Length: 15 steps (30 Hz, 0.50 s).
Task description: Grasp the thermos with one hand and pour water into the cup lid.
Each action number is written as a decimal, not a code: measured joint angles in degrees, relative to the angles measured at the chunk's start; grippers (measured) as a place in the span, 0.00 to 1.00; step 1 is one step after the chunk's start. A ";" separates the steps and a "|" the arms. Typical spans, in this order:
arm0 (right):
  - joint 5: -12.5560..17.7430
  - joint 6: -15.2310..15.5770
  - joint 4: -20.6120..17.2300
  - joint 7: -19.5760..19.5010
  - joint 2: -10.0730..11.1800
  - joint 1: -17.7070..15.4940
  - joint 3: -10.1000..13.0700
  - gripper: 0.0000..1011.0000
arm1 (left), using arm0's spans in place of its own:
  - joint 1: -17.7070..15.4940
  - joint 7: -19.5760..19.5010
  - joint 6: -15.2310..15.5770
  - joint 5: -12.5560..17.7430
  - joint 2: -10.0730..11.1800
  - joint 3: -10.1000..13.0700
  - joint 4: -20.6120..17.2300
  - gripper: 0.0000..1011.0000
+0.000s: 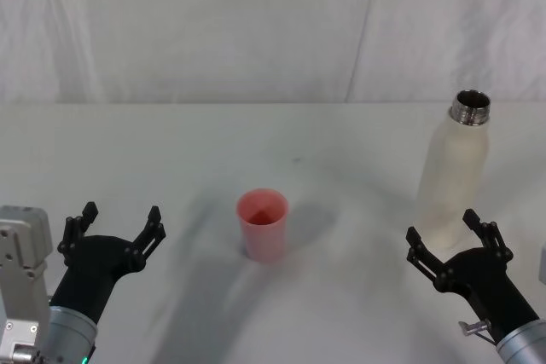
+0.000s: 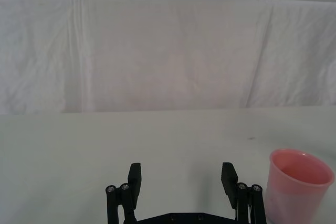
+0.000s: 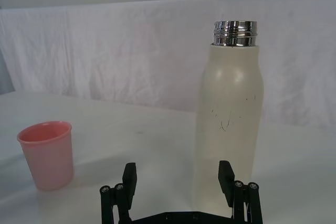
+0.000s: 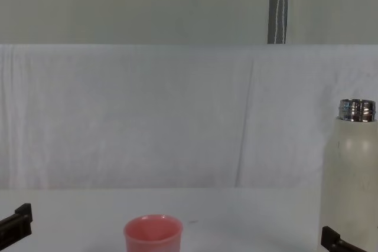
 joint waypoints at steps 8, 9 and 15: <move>0.00 0.00 0.00 0.00 0.00 0.00 0.00 0.99 | 0.00 0.00 0.00 0.00 0.00 0.00 0.00 0.99; 0.00 0.00 0.00 0.00 0.00 0.00 0.00 0.99 | 0.00 0.00 0.00 0.00 0.00 0.00 0.00 0.99; 0.00 0.00 0.00 0.00 0.00 0.00 0.00 0.99 | 0.00 0.00 0.00 0.00 0.00 0.00 0.00 0.99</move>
